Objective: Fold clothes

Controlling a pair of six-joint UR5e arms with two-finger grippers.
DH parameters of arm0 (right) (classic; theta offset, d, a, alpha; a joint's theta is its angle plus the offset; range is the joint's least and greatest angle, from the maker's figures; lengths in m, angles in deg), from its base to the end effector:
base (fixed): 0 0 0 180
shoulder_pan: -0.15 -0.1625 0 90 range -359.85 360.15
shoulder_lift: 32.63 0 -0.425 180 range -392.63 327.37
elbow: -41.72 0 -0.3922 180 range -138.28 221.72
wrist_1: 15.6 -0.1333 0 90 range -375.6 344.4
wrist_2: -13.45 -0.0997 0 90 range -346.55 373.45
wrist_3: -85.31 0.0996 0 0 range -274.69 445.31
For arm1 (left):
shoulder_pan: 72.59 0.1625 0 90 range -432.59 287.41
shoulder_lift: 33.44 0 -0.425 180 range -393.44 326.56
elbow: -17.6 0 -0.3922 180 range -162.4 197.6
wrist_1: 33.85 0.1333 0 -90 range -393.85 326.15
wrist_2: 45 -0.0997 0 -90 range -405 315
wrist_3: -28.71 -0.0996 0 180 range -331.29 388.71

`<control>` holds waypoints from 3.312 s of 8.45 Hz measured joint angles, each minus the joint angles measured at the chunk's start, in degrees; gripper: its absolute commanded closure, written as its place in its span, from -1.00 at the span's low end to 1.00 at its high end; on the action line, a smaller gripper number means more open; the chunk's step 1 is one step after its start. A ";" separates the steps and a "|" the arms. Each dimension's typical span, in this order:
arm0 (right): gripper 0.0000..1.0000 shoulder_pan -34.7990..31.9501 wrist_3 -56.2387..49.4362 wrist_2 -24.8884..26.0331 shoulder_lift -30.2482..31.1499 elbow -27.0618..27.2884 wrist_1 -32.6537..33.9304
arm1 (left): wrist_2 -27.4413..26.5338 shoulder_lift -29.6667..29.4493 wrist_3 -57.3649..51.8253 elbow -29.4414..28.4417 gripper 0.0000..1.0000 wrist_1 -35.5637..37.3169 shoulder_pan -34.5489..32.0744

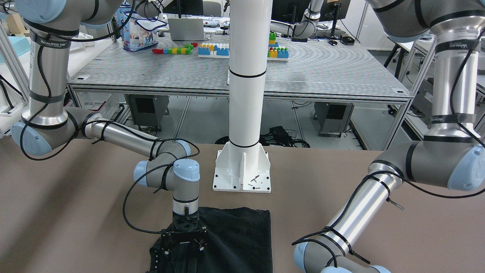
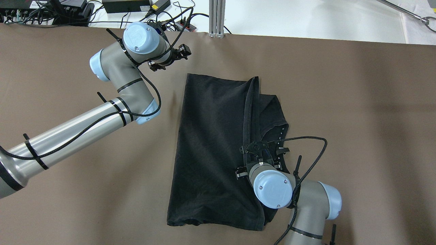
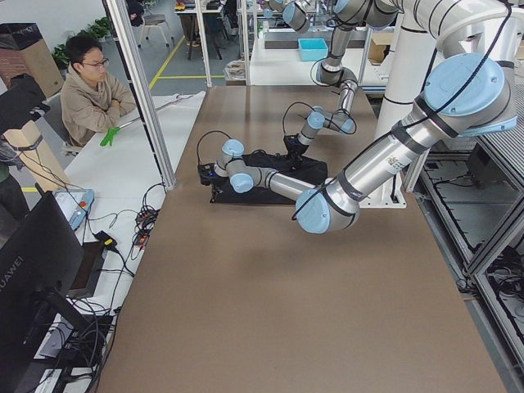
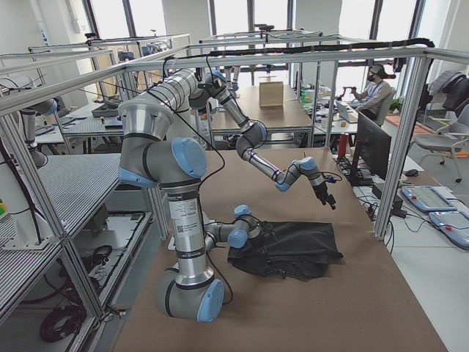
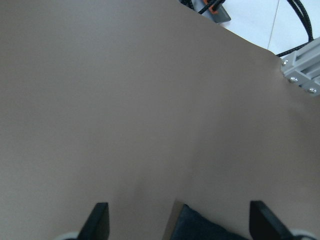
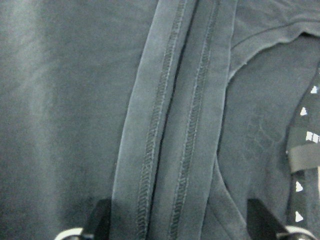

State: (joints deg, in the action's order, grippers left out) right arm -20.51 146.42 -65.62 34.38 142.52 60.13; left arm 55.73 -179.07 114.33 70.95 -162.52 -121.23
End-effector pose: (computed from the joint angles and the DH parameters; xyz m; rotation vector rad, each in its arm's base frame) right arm -0.5370 -0.3651 0.3268 0.5133 -0.6839 -0.0548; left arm 0.4806 -0.7196 0.2430 0.2996 0.9907 -0.6097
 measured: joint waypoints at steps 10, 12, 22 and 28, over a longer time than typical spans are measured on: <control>-0.90 -8.31 -10.12 -9.46 12.51 4.81 -5.97 | -0.63 0.04 0.12 0.44 -1.00 0.03 0.45; -0.90 -10.02 -11.01 -12.22 13.60 5.31 -6.51 | -0.78 0.01 0.16 0.44 -1.00 0.02 0.47; -0.90 -10.63 -6.67 -13.57 -7.16 -6.50 6.45 | -2.08 0.16 1.48 1.54 -1.00 0.08 1.93; -0.90 -10.63 -4.88 -13.65 -7.37 -7.77 6.45 | -4.74 0.07 2.64 2.17 -1.00 0.09 4.03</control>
State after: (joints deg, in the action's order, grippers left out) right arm -31.14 141.54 -79.28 27.01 134.75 66.57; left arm 50.98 -178.99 116.97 73.12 -162.43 -117.20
